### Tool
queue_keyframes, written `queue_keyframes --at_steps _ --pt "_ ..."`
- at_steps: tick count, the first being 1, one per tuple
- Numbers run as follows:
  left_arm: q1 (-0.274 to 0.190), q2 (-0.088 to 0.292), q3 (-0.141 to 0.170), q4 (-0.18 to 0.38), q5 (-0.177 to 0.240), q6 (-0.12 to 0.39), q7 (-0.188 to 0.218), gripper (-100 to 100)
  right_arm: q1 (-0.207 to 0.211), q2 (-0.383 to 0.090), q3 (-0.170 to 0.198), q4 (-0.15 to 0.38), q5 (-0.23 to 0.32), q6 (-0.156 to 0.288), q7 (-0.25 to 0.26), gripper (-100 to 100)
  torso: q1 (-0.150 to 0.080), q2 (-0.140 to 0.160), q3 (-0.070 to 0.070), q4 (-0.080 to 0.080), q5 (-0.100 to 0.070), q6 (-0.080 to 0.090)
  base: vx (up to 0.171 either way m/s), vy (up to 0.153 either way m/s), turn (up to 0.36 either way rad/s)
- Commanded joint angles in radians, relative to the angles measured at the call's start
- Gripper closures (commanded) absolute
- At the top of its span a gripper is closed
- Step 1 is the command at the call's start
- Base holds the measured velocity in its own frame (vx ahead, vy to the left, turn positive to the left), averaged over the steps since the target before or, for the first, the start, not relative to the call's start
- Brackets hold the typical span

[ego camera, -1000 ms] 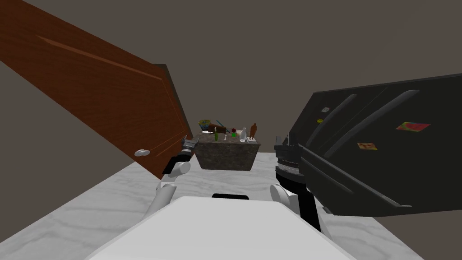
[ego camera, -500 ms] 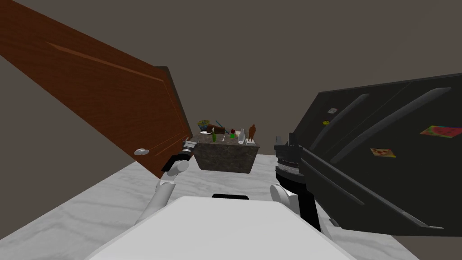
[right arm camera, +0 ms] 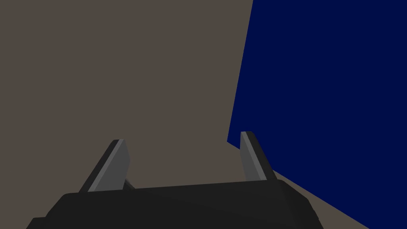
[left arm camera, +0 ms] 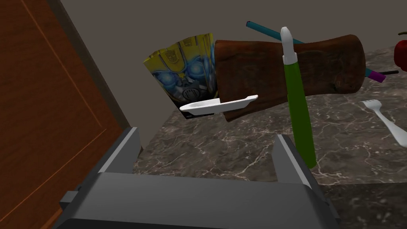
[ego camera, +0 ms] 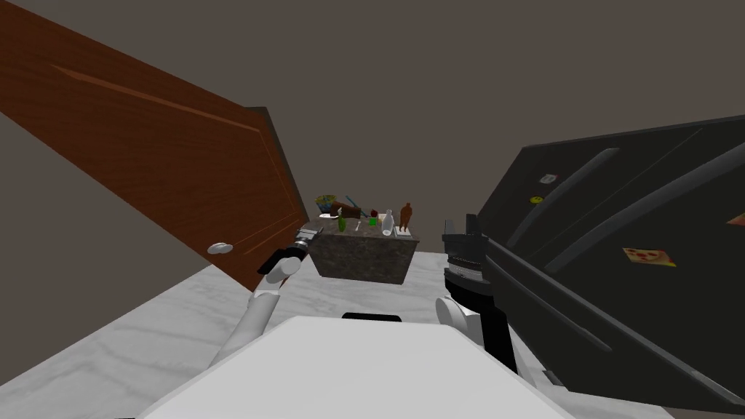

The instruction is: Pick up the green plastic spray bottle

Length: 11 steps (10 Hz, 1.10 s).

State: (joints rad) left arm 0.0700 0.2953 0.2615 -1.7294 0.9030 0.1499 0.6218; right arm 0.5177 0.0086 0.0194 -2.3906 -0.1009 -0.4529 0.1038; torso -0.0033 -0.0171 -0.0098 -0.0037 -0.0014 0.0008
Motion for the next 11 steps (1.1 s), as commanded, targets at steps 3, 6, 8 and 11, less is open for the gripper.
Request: queue_keyframes --at_steps 3,6,8,11 --pt "-0.009 0.026 0.019 0.029 0.074 0.099 0.044 -100 0.0 0.0 0.0 0.0 0.0 0.0 0.0 0 -0.001 0.001 0.001 0.0 0.0 0.0 0.115 -0.067 0.016" --pt "-0.013 0.047 0.03 0.052 0.129 0.176 0.076 -100 0.0 0.0 0.0 0.0 0.0 0.0 0.0 0 0.001 -0.001 -0.001 0.0 0.0 0.0 0.139 -0.054 0.005" --pt "-0.016 0.066 0.039 0.073 0.179 0.237 0.103 -100 0.0 0.0 0.0 0.0 0.0 0.0 0.0 0 0.0 -0.003 -0.002 -0.001 0.0 0.0 0.172 -0.059 0.011" --pt "-0.019 0.093 0.05 0.099 0.238 0.309 0.136 -100 0.0 0.0 0.0 0.0 0.0 0.0 0.0 0 0.001 -0.004 -0.003 -0.001 0.0 0.0 0.168 -0.049 0.007"
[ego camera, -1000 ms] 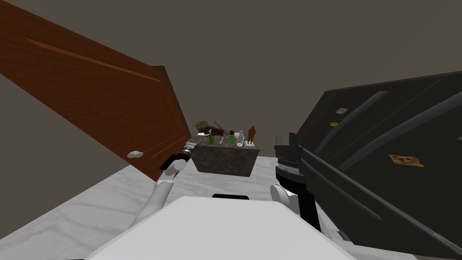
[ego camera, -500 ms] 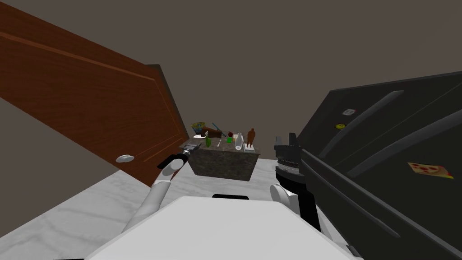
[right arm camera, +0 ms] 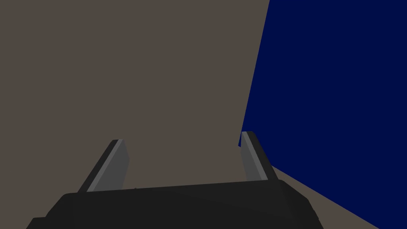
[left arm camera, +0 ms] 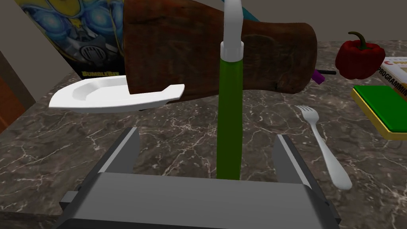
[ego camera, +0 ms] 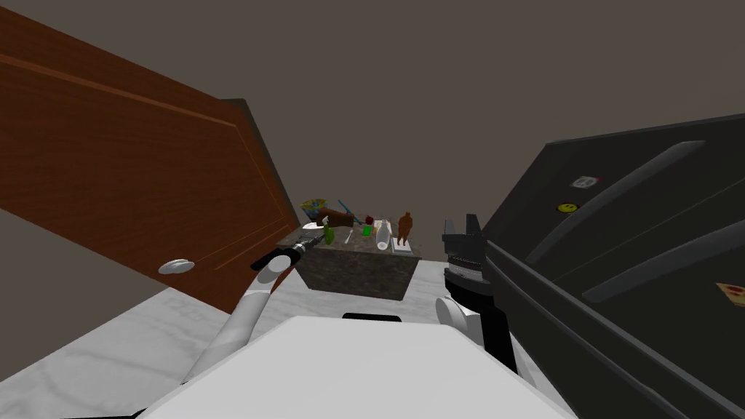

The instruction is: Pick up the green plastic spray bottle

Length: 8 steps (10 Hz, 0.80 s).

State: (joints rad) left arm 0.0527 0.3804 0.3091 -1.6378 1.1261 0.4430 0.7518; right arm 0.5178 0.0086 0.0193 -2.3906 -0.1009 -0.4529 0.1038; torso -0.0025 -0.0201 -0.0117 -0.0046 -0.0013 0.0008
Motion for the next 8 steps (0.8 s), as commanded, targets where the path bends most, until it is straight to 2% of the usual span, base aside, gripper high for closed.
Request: queue_keyframes --at_steps 1,3,4,5,6,8 --pt "-0.003 0.015 0.005 0.014 0.031 0.034 0.015 -100 0.0 0.0 0.0 0.0 0.0 0.0 0.0 0 0.0 0.0 0.0 0.0 0.0 0.0 0.125 -0.05 0.01" --pt "-0.005 0.028 0.011 0.027 0.059 0.068 0.03 -100 0.0 0.0 0.0 0.0 0.0 0.0 0.0 0 -0.001 0.003 0.001 0.001 0.0 0.0 0.1 -0.063 0.011" --pt "-0.005 0.024 0.008 0.025 0.051 0.054 0.022 -100 0.0 0.0 0.0 0.0 0.0 0.0 0.0 0 -0.001 0.004 0.002 0.001 0.0 0.0 0.035 -0.027 0.007" --pt "-0.005 0.025 0.008 0.025 0.052 0.057 0.024 0 0.0 0.0 0.0 0.0 0.0 0.0 0.0 0 0.001 0.007 0.004 0.001 0.0 0.0 0.008 -0.005 0.0" --pt "-0.055 0.003 -0.024 0.075 0.015 0.013 0.046 -100 0.0 0.0 0.0 0.0 0.0 0.0 0.0 0 0.002 0.009 0.005 0.002 0.0 0.0 -0.051 0.057 0.046" --pt "-0.089 0.003 -0.024 0.116 0.015 0.013 0.046 -100 0.0 0.0 0.0 0.0 0.0 0.0 0.0 0 0.008 0.015 0.008 0.003 0.002 0.0 -0.064 0.067 -0.002"
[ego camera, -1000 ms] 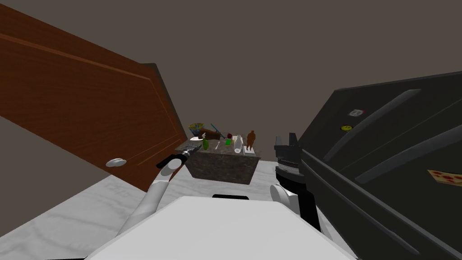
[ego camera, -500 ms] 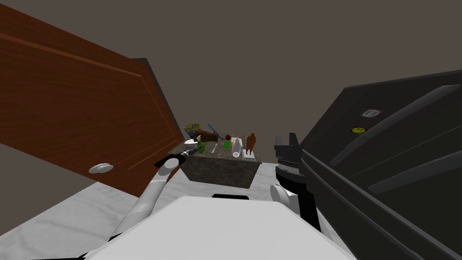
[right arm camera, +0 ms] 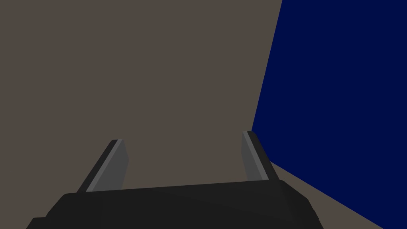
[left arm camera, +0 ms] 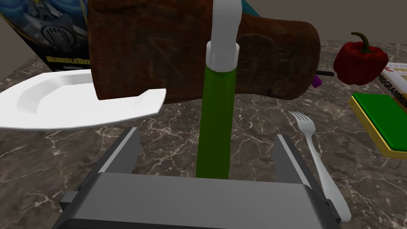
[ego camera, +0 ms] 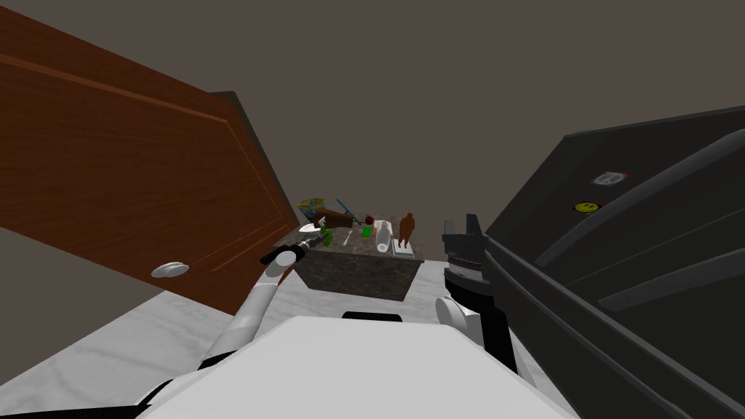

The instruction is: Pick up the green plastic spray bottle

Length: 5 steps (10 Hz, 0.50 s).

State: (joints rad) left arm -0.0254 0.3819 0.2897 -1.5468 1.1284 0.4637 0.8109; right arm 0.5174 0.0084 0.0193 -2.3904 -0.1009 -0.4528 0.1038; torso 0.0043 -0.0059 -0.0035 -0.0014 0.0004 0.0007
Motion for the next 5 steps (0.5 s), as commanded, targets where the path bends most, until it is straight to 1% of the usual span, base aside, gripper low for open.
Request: queue_keyframes --at_steps 1,2,3,4,5 --pt "-0.011 0.002 -0.004 0.032 0.012 -0.008 -0.013 -100 0.0 0.0 0.0 0.0 0.0 0.0 0.0 0 0.0 0.0 0.0 0.0 0.0 0.0 -0.016 0.011 -0.003" --pt "-0.059 -0.019 -0.036 0.075 -0.025 -0.052 0.01 -100 0.0 0.0 0.0 0.0 0.0 0.0 0.0 0 -0.002 -0.002 -0.001 0.0 0.0 0.0 -0.064 0.052 0.048" --pt "-0.093 -0.019 -0.036 0.119 -0.025 -0.052 0.01 -100 0.0 0.0 0.0 0.0 0.0 0.0 0.0 0 -0.001 0.0 0.0 0.0 0.0 0.0 -0.078 0.068 0.009" --pt "-0.125 -0.04 -0.069 0.157 -0.051 -0.096 0.033 -100 0.0 0.0 0.0 0.0 0.0 0.0 0.0 0 0.0 0.001 0.001 0.0 0.0 0.0 -0.091 0.108 0.036" --pt "-0.161 -0.04 -0.069 0.187 -0.062 -0.096 0.033 -100 0.0 0.0 0.0 0.0 0.0 0.0 0.0 0 0.003 0.002 0.001 0.0 0.0 0.0 -0.077 0.088 0.005"
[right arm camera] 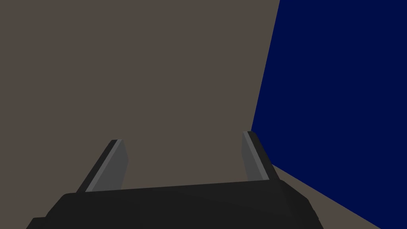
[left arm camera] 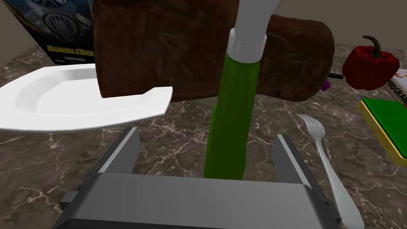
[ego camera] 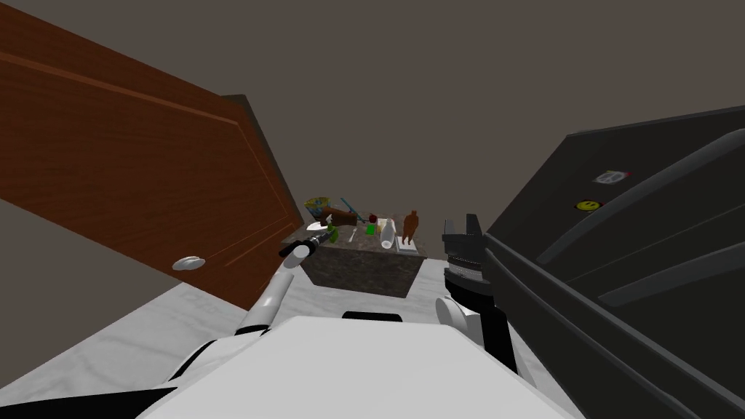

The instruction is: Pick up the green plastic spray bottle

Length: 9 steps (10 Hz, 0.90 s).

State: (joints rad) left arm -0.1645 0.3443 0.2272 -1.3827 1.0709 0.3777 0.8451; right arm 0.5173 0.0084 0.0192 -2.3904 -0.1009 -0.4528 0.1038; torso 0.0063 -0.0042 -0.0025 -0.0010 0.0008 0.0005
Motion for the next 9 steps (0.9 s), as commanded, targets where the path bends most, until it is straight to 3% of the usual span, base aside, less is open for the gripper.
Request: queue_keyframes --at_steps 1,2,3,6,7,9 --pt "-0.041 -0.003 -0.006 0.05 -0.005 -0.01 -0.001 -100 0.0 0.0 0.0 0.0 0.0 0.0 0.0 0 0.0 0.0 0.0 0.0 0.0 0.0 -0.036 0.033 -0.004" --pt "-0.041 -0.003 -0.006 0.063 -0.005 -0.01 -0.001 -100 0.0 0.0 0.0 0.0 0.0 0.0 0.0 0 -0.003 -0.002 -0.001 0.0 -0.001 0.0 -0.007 0.0 0.0" --pt "-0.086 -0.024 -0.038 0.091 -0.042 -0.051 0.022 -100 0.0 0.0 0.0 0.0 0.0 0.0 0.0 0 -0.005 -0.004 -0.002 -0.001 -0.001 0.0 -0.048 0.047 0.053" --pt "-0.125 -0.024 -0.038 0.161 -0.042 -0.054 0.022 -100 0.0 0.0 0.0 0.0 0.0 0.0 0.0 0 -0.003 -0.002 -0.001 0.0 -0.001 0.0 -0.042 0.04 -0.003" --pt "-0.172 -0.045 -0.07 0.2 -0.079 -0.098 0.045 -100 0.0 0.0 0.0 0.0 0.0 0.0 0.0 0 -0.004 -0.004 -0.002 -0.001 -0.001 0.0 -0.053 0.06 0.053" --pt "-0.209 -0.045 -0.07 0.247 -0.079 -0.098 0.045 -100 0.0 0.0 0.0 0.0 0.0 0.0 0.0 0 -0.002 -0.001 -0.001 0.0 0.0 0.0 -0.048 0.058 -0.002"
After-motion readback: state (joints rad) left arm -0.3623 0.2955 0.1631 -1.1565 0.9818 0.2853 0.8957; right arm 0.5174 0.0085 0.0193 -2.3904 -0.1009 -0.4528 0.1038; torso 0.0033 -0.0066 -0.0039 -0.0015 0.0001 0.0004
